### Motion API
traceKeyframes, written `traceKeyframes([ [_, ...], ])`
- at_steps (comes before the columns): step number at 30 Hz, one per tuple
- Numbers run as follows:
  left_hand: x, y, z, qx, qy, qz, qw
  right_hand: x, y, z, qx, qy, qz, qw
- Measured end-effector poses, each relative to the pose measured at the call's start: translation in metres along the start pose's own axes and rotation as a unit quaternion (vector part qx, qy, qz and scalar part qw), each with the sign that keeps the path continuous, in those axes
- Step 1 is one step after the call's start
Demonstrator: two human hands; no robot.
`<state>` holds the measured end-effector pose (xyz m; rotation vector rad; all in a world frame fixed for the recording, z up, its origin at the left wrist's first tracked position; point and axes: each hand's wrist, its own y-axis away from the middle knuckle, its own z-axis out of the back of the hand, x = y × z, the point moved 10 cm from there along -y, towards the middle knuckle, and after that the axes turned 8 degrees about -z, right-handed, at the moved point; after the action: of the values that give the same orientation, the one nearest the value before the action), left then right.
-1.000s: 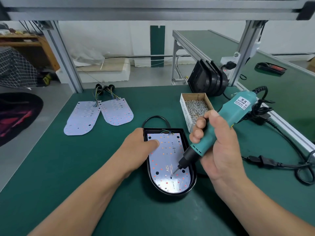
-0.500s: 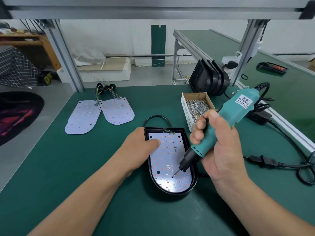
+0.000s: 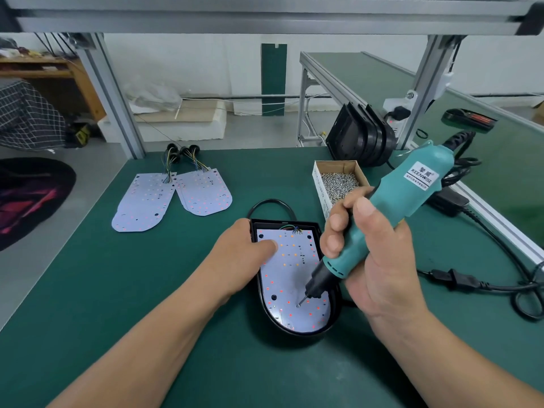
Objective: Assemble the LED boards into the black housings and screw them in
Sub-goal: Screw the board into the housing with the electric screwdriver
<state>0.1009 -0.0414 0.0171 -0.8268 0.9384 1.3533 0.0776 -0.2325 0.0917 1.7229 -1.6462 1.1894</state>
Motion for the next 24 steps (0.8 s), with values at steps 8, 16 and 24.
traceKeyframes([
  [8,-0.001,-0.001,-0.001,0.002,-0.006,-0.006,1.0,0.003,0.006,-0.045,0.149,0.055,0.006,0.987],
  [16,-0.002,-0.003,-0.004,0.015,-0.012,-0.033,0.999,-0.008,-0.001,-0.058,0.216,0.092,-0.033,0.971],
  [24,0.002,-0.003,0.001,-0.011,-0.047,-0.027,0.998,-0.003,-0.008,-0.041,0.178,0.035,-0.035,0.983],
])
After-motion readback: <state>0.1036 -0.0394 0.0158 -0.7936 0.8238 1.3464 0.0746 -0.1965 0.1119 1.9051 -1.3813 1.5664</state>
